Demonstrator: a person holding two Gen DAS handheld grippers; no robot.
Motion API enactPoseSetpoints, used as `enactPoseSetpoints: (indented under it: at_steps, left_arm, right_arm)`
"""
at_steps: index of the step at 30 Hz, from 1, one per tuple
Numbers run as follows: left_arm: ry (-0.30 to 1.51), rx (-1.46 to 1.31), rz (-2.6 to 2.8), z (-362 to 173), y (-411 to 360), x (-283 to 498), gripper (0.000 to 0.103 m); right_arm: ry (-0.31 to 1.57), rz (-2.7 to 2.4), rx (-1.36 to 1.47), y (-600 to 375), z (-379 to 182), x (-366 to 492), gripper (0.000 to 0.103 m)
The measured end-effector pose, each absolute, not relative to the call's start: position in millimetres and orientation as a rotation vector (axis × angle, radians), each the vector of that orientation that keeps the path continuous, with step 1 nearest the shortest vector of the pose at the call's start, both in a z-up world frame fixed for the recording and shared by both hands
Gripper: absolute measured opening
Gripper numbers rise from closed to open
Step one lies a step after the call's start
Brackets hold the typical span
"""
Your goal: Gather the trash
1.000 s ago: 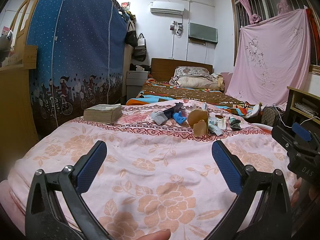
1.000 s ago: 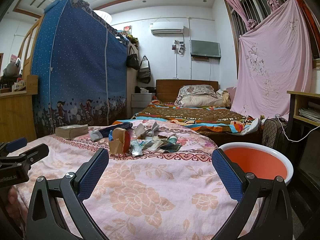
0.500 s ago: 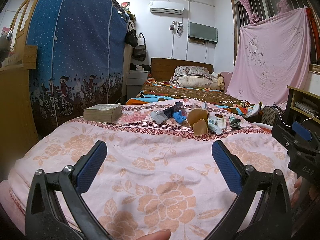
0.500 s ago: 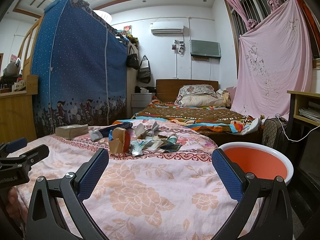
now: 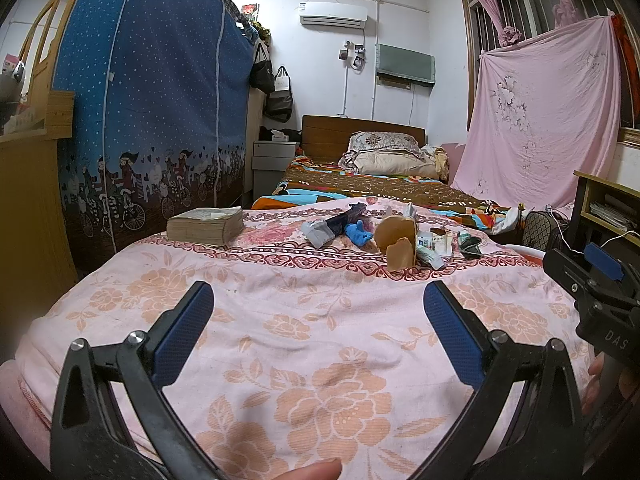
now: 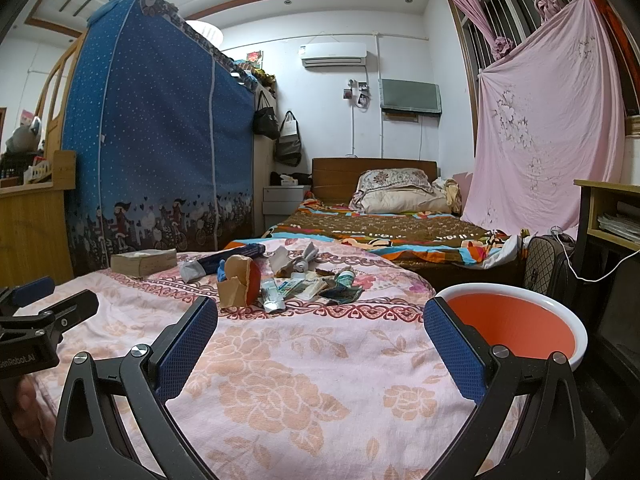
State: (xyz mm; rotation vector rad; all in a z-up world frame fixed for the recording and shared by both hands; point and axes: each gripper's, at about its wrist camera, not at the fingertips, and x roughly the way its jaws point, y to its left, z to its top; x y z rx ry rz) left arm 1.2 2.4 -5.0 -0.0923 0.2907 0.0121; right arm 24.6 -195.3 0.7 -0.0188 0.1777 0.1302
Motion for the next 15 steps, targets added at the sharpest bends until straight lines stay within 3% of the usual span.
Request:
enactPoseSetpoints:
  at_steps: [15]
  left_arm:
    - [0.288,-0.055,0.027,-8.0,0.8,3.4,0.092]
  right_arm:
    - [0.189,0.132,-0.001,-196.8,2.0,25.8,0.103]
